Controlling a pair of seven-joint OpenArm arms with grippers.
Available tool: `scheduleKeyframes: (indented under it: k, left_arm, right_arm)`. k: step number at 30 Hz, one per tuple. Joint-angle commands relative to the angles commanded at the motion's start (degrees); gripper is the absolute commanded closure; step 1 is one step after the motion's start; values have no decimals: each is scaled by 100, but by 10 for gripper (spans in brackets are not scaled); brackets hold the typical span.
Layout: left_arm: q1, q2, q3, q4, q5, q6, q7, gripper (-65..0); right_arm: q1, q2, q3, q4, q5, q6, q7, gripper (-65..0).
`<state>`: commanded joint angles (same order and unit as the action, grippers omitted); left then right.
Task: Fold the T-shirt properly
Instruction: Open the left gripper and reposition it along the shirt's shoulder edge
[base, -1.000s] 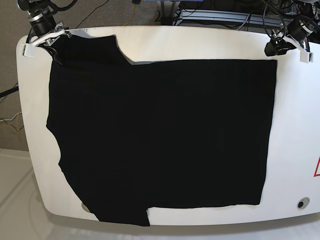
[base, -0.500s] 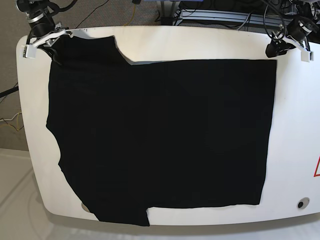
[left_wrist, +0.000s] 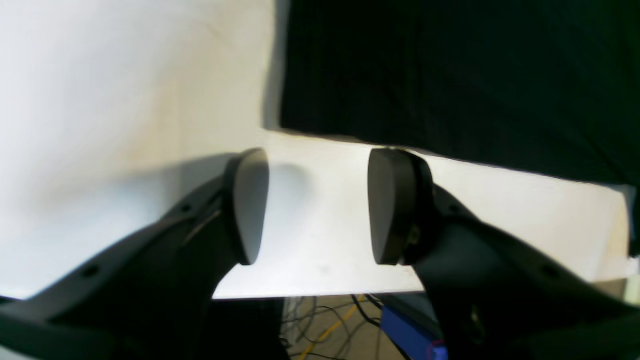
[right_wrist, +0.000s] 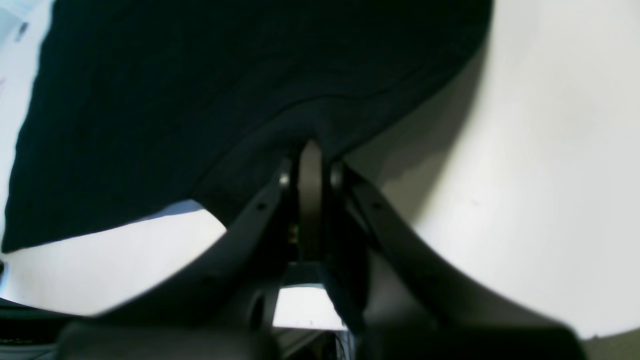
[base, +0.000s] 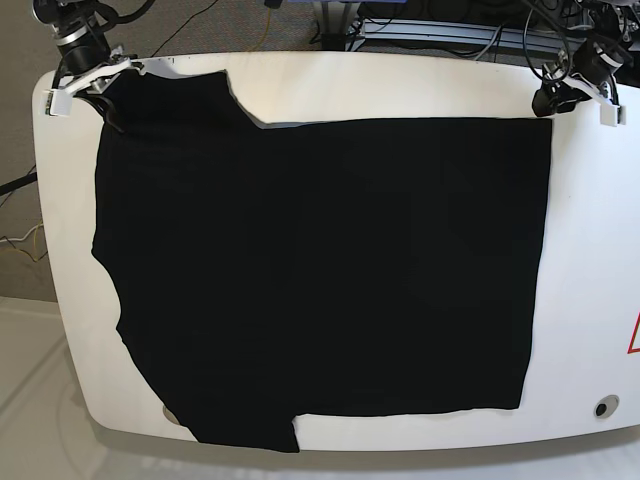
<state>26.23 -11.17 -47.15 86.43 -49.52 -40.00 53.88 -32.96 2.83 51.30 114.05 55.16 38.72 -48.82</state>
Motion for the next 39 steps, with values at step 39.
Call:
scheduleKeyframes:
  k: [39]
  left_arm:
    - [-299, 73, 3, -277, -282, 0, 169, -292]
  right_arm:
    - [53, -14, 6, -4, -66, 56, -54, 0]
